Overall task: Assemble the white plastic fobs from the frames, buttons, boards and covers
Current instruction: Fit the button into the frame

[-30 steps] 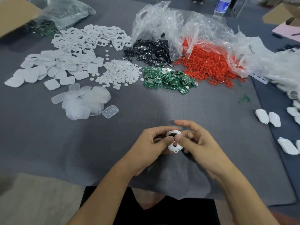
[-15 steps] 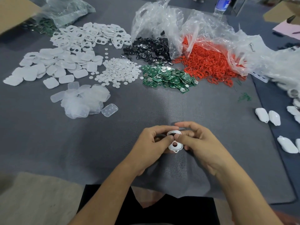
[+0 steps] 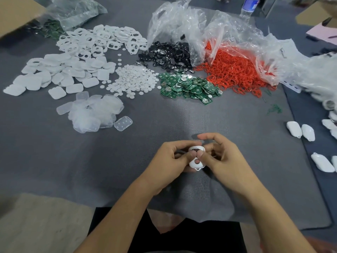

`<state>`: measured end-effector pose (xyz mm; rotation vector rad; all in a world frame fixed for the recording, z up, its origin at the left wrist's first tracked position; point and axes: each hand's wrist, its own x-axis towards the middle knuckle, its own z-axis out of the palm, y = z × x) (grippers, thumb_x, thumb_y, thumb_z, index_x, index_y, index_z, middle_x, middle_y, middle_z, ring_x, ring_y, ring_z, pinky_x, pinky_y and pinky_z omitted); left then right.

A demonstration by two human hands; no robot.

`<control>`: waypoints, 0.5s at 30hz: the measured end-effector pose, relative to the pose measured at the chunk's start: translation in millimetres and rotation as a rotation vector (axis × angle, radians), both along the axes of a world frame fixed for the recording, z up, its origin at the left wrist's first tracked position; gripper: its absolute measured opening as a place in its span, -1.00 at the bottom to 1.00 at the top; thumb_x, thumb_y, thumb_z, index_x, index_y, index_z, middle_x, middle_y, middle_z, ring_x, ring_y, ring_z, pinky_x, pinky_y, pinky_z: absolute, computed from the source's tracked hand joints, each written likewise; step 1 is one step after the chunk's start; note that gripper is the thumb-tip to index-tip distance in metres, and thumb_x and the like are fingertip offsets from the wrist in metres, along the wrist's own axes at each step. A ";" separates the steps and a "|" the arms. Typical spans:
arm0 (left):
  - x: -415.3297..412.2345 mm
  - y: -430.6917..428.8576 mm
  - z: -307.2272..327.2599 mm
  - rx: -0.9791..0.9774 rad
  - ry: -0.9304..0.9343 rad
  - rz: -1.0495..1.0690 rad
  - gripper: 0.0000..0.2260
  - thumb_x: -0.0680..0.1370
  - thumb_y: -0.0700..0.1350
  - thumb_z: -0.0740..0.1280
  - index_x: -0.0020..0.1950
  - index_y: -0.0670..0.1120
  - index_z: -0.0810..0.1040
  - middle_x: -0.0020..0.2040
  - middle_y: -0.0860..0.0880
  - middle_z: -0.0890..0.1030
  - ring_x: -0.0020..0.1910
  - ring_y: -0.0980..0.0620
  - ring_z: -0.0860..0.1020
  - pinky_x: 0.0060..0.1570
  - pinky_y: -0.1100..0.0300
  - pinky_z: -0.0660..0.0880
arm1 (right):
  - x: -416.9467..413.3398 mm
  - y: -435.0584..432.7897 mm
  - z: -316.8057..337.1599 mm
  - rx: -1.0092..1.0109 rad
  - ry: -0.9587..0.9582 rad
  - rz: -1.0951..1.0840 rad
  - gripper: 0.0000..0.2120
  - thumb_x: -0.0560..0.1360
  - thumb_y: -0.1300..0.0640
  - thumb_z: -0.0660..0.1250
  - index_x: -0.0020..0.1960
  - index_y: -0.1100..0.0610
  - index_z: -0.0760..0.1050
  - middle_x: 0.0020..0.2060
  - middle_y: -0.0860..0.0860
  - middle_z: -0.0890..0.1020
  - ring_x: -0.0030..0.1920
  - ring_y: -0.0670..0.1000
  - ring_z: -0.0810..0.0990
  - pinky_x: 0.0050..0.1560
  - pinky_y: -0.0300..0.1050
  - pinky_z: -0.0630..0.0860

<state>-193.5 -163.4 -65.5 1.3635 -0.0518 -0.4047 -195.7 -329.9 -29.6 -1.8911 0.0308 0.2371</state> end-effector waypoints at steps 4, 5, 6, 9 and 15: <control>1.3 2.2 0.9 -0.007 0.022 -0.071 -0.73 0.69 -0.28 0.28 0.36 -0.14 0.60 0.16 -0.17 0.70 0.14 -0.01 0.69 0.08 0.16 0.64 | 1.3 1.3 1.7 0.137 0.127 -0.024 -0.70 0.57 0.33 0.35 0.24 0.05 0.52 -0.08 0.18 0.72 -0.13 0.21 0.60 -0.08 0.06 0.47; 1.0 3.1 0.8 -0.020 0.028 -0.079 -0.71 0.69 -0.30 0.26 0.38 -0.14 0.58 0.19 -0.17 0.70 0.15 -0.01 0.69 0.10 0.14 0.64 | 2.1 0.9 3.2 0.161 0.157 -0.030 -0.69 0.57 0.33 0.35 0.26 0.07 0.52 -0.08 0.20 0.71 -0.12 0.21 0.59 -0.05 0.08 0.46; 0.9 4.2 0.9 -0.037 0.037 -0.082 -0.70 0.69 -0.31 0.25 0.39 -0.15 0.58 0.19 -0.17 0.69 0.15 -0.01 0.68 0.12 0.14 0.63 | 2.9 0.3 5.1 0.179 0.184 -0.028 -0.69 0.57 0.32 0.36 0.27 0.08 0.52 -0.09 0.20 0.71 -0.14 0.18 0.59 -0.06 0.04 0.47; 1.2 5.8 -0.8 -0.057 0.044 -0.067 -0.70 0.68 -0.33 0.26 0.38 -0.15 0.59 0.14 -0.13 0.72 0.12 0.01 0.69 0.12 0.13 0.64 | 3.9 -1.2 10.2 0.199 0.232 -0.006 -0.68 0.57 0.33 0.36 0.27 0.09 0.52 -0.10 0.17 0.72 -0.21 -0.01 0.60 -0.22 -0.25 0.49; 0.8 4.0 -5.9 0.021 0.004 -0.029 -0.71 0.65 -0.33 0.30 0.31 -0.10 0.65 0.10 -0.13 0.73 0.11 -0.06 0.70 0.16 0.02 0.64 | 6.0 -1.1 9.5 0.179 0.247 -0.019 -0.69 0.55 0.37 0.35 0.24 0.11 0.54 -0.11 0.19 0.72 -0.37 -0.16 0.58 -0.39 -0.38 0.43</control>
